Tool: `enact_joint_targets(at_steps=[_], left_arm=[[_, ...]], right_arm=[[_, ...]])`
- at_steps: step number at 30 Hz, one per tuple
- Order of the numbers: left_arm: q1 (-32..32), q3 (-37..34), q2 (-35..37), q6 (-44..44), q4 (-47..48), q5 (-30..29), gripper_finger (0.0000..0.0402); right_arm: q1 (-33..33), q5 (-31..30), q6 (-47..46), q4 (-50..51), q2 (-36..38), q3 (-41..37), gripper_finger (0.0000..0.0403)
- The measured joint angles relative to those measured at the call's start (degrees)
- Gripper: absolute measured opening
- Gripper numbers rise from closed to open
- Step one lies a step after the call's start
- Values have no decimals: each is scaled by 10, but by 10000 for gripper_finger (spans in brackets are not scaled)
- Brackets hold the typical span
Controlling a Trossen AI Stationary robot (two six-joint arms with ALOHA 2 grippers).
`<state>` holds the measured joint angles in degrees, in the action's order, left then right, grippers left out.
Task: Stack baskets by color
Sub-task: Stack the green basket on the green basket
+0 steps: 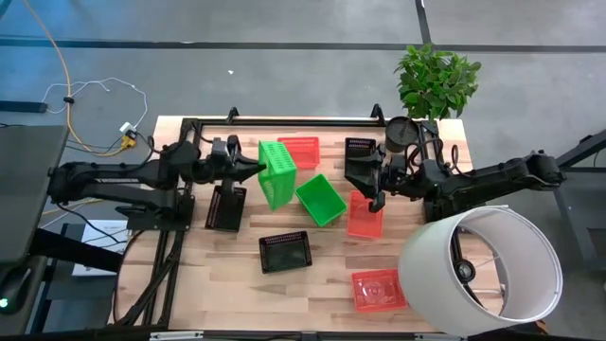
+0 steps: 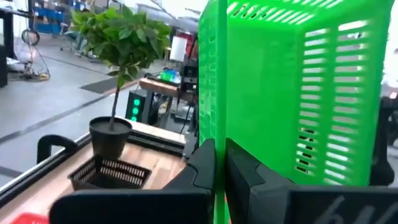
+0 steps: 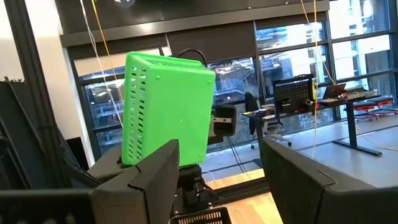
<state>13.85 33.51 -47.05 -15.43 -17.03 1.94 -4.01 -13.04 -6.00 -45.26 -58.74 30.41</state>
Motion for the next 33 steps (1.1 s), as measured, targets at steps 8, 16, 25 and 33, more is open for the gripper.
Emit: enact_joint_targets(at_steps=[8, 16, 25, 33], left_arm=[[3, -20, -1, -20, -47, -66, 0], [3, -20, -5, -17, -60, -73, 0], [-6, -20, -51, -20, -118, -56, 0], [-23, -19, -119, -46, -167, -88, 0]], right_arm=[[0, 0, -1, 4, 0, 0, 213], [0, -4, 7, 4, 0, 0, 213], [0, -3, 9, 4, 0, 0, 213], [0, -3, 17, -6, 2, 0, 213]])
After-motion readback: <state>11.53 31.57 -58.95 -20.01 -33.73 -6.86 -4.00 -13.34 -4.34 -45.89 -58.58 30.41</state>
